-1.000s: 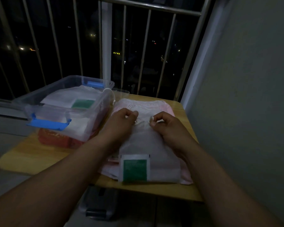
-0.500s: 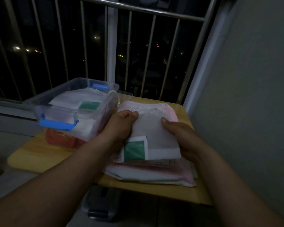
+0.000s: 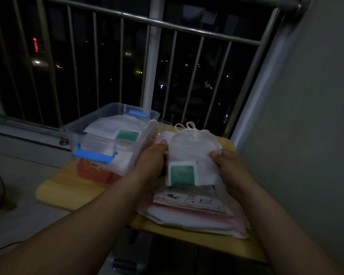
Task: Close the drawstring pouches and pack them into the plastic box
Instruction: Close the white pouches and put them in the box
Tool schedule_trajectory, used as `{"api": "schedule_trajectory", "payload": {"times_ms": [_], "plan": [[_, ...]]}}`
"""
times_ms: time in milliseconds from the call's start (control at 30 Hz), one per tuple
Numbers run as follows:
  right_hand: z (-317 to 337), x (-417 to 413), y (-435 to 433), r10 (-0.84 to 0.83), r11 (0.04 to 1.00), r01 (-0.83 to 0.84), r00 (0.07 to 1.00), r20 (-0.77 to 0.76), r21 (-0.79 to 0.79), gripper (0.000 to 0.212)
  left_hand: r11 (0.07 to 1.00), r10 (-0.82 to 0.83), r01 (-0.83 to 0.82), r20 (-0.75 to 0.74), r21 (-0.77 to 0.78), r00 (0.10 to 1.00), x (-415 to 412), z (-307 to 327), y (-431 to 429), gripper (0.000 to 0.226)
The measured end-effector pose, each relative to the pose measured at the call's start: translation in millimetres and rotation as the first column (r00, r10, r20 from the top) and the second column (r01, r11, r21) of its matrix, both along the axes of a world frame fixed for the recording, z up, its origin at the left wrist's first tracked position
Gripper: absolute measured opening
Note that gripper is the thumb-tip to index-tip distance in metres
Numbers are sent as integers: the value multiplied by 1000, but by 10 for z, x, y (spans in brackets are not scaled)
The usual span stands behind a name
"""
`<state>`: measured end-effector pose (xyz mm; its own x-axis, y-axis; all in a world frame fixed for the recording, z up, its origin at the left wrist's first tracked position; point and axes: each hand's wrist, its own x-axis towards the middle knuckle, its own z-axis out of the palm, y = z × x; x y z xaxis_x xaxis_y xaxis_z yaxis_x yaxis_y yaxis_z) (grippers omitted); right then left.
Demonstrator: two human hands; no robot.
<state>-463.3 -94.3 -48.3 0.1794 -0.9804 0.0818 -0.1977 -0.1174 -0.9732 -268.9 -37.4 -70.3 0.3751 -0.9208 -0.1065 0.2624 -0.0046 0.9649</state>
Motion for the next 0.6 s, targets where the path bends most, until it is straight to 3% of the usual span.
{"api": "schedule_trajectory", "payload": {"times_ms": [100, 367, 500, 567, 600], "plan": [[274, 177, -88, -31, 998, 24, 990, 139, 52, 18, 997, 12, -3, -126, 73, 992, -23, 17, 12, 42], [991, 1128, -246, 37, 989, -83, 941, 337, 124, 14, 989, -30, 51, -149, 138, 988, -2, 107, 63, 30], [991, 1692, -116, 79, 976, -130, 959, 271, 173, 22, 990, -17, 36, -140, 136, 990, 67, 138, 72, 32], [910, 1846, -24, 132, 974, -149, 985, 110, 170, 33, 991, -29, 44, -121, 126, 992, 79, 153, 67, 38], [875, 1885, 27, 171, 977, -164, 984, -47, 139, 39, 992, -18, 31, -105, 122, 994, 82, 177, 72, 41]]}}
